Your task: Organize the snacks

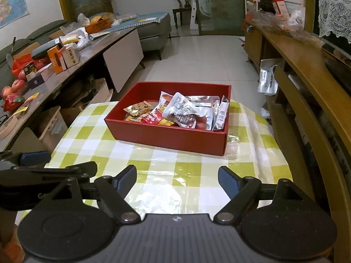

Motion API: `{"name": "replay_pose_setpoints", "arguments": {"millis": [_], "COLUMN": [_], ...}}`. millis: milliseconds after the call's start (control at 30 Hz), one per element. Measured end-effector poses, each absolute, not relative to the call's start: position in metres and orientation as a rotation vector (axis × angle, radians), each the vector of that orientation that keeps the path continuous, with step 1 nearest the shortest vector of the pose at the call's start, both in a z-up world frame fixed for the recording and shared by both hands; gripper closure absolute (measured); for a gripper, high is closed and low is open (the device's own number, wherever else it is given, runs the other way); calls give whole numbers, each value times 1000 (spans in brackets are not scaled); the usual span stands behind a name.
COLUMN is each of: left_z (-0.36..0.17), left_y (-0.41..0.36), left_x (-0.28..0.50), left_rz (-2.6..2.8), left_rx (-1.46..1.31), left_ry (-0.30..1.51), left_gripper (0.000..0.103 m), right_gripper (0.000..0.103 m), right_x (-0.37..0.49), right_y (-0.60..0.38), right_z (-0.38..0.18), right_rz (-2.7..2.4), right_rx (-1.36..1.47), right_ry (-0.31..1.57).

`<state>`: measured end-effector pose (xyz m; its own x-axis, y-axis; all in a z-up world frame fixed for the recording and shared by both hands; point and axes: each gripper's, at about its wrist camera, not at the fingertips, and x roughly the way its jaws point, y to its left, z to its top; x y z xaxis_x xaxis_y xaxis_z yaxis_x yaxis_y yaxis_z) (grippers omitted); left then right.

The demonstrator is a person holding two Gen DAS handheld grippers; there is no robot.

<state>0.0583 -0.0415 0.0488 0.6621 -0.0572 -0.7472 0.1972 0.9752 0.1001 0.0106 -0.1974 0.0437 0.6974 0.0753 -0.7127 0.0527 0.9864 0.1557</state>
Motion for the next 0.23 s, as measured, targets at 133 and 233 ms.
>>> {"name": "replay_pose_setpoints", "arguments": {"millis": [133,233], "left_z": [50,52], "left_y": [-41,-41], "left_x": [54,50], "left_rz": [-144,-140], "left_rx": [181,185], "left_ry": [830,820], "left_gripper": [12,12], "right_gripper": [12,12], "right_x": [7,4], "right_y": [-198,-201], "right_z": [45,46], "right_rz": [16,9], "right_rx": [170,176], "right_ry": [795,787]}}
